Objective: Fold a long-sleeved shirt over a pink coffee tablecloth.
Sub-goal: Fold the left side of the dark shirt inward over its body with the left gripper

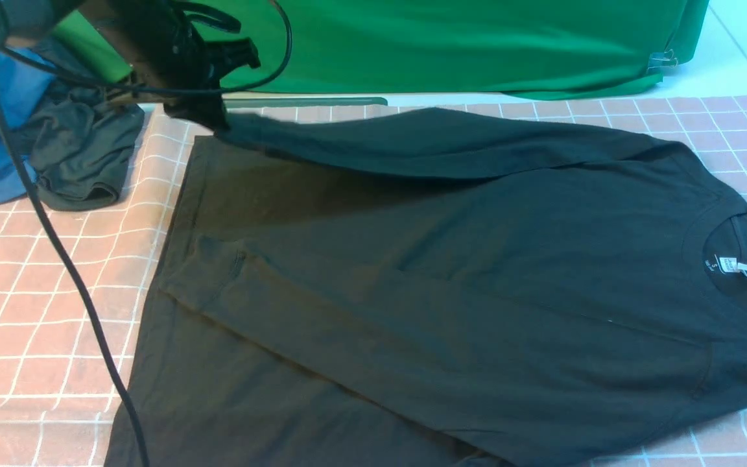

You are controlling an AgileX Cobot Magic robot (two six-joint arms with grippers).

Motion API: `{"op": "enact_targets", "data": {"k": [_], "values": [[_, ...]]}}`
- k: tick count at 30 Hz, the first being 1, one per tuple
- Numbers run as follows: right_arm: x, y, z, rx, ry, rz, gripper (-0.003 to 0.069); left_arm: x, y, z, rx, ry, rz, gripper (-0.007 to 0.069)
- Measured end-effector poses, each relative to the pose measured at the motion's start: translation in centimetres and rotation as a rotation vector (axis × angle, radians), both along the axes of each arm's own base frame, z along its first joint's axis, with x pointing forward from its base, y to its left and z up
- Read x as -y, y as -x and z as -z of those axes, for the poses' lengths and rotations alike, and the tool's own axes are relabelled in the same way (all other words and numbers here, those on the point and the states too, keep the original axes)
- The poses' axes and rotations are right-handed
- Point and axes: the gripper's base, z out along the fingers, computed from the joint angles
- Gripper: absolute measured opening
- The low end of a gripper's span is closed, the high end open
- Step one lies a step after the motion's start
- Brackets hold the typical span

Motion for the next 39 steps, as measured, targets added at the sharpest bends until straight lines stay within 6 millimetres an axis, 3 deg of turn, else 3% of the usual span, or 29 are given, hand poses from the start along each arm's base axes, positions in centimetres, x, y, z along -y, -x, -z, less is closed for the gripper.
{"op": "enact_targets", "data": {"k": [9,18,23,35,39], "values": [[0.0,0.0,0.0,0.001,0.002,-0.001,0.008,0.4,2.5,-1.8,-0.049,-0.006,0.022,0.0031],[0.0,0.0,0.0,0.007,0.019,-0.011,0.0091,0.7,6.6,1.6,-0.233,-0.047,0.002,0.0031],[0.0,0.0,0.0,0.008,0.021,-0.012,0.0099,0.5,8.3,2.5,-0.287,-0.053,-0.011,0.0031],[0.0,0.0,0.2,0.004,0.022,-0.012,0.0112,0.6,9.7,4.1,-0.365,-0.031,-0.056,0.0034],[0.0,0.1,1.1,-0.024,0.026,-0.012,0.0121,0.6,10.6,5.4,-0.42,-0.026,-0.058,0.0089]]}}
